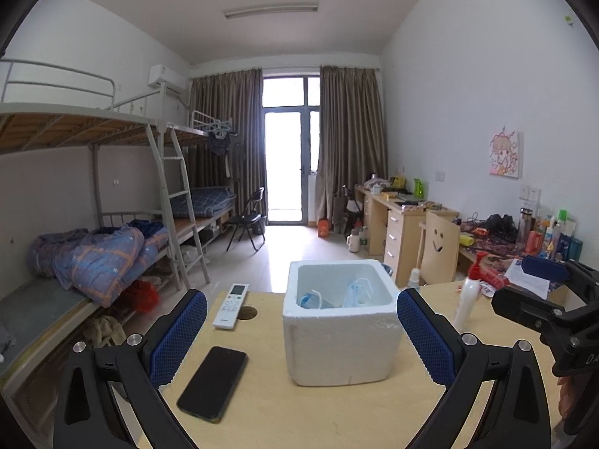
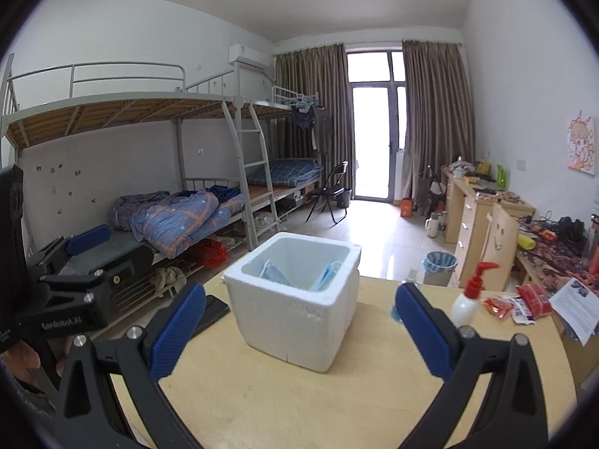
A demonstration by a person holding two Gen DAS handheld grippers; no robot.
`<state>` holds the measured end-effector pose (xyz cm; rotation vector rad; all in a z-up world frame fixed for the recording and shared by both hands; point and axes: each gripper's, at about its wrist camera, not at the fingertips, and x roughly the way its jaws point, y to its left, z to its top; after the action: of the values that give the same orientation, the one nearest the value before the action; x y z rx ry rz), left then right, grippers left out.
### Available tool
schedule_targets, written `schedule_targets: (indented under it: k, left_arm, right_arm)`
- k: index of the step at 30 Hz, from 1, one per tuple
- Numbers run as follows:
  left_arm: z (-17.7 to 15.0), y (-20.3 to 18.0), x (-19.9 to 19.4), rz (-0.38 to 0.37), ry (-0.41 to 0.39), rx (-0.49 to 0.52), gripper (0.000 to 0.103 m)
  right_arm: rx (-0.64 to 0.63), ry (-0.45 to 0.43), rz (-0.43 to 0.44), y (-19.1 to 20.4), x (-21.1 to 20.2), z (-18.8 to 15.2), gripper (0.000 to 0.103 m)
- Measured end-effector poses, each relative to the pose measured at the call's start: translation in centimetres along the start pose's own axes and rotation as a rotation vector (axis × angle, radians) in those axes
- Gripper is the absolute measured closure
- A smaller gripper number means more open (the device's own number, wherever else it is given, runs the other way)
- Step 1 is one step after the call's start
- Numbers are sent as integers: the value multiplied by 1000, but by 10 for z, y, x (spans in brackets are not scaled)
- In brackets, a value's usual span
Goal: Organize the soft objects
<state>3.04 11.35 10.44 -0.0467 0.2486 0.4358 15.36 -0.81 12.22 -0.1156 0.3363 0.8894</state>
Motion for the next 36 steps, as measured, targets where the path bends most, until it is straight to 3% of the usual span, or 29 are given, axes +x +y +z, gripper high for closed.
schedule_targets:
  k: [10,20,36]
  left_arm:
    - [-28,-9,-37,-32,-53,0,1]
    - [-61,-16,-50,-56,-108,3,1]
    - [-112,-22,-44,-90,-44,-37,1]
  right_arm:
    - [-5,-65,-43,6,-38,-33,0]
    - [8,-92,-66,8,-47,-66,0]
    - [24,-77,-100,17,-51,-120,0]
